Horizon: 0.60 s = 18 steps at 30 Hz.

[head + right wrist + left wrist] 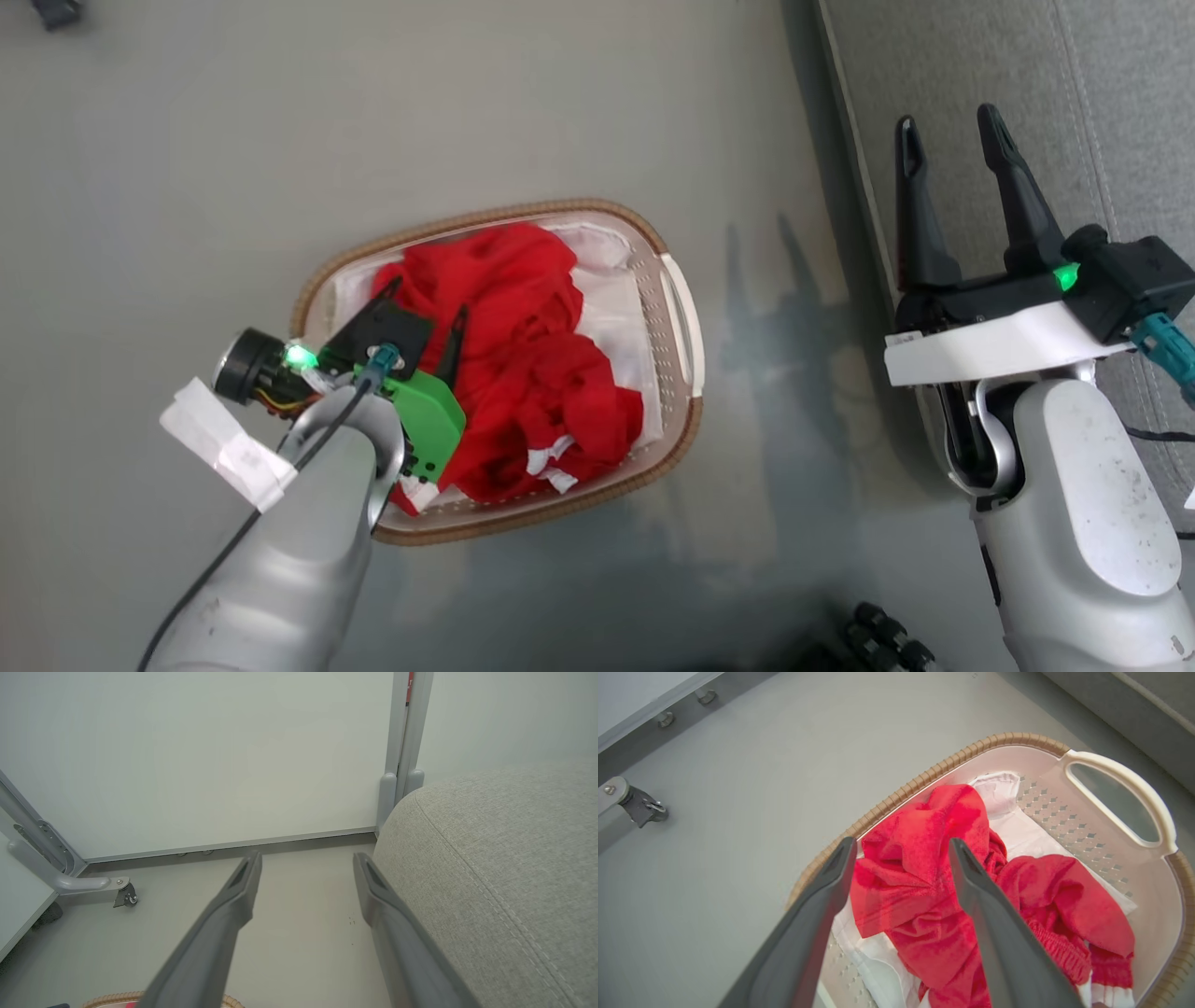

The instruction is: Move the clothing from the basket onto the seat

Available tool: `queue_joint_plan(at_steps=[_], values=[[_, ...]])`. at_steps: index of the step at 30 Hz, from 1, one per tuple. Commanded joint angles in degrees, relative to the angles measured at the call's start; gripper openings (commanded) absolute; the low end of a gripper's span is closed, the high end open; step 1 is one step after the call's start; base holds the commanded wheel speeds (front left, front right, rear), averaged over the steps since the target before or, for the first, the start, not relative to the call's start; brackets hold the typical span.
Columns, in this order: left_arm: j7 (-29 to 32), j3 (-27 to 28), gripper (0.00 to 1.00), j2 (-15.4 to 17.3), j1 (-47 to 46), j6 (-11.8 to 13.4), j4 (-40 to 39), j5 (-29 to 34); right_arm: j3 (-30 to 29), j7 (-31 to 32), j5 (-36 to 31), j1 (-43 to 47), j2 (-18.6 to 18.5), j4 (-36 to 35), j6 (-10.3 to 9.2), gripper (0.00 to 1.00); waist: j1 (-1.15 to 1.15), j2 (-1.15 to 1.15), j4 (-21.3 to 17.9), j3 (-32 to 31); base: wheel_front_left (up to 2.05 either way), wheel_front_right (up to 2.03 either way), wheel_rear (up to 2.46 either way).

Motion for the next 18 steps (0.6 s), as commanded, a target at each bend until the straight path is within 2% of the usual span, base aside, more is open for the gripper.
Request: queue_joint_plan(at_steps=[1,9,18], values=[[0.0,-0.11,1.0,0.88,-2.44,-0.27,1.04,0.34,0.31,-0.12,0.34,-1.22,-0.13,-0.44,-0.02,1.0,-0.01,0.0,-4.99,6.86,0.0,0.0,0.0],[0.47,-0.32,1.0,1.92,-7.89,0.81,8.48,0.17,1.92,-0.13,1.56,-3.48,-0.14,-0.76,-0.02,1.0,-0.01,0.0,-6.55,9.53,0.0,0.0,0.0],[-0.66,-0.29,1.0,1.69,-10.83,2.2,11.08,-0.93,2.43,-0.12,1.97,-4.01,-0.14,-0.68,-0.02,1.0,-0.01,0.0,-7.22,10.46,0.0,0.0,0.0]])
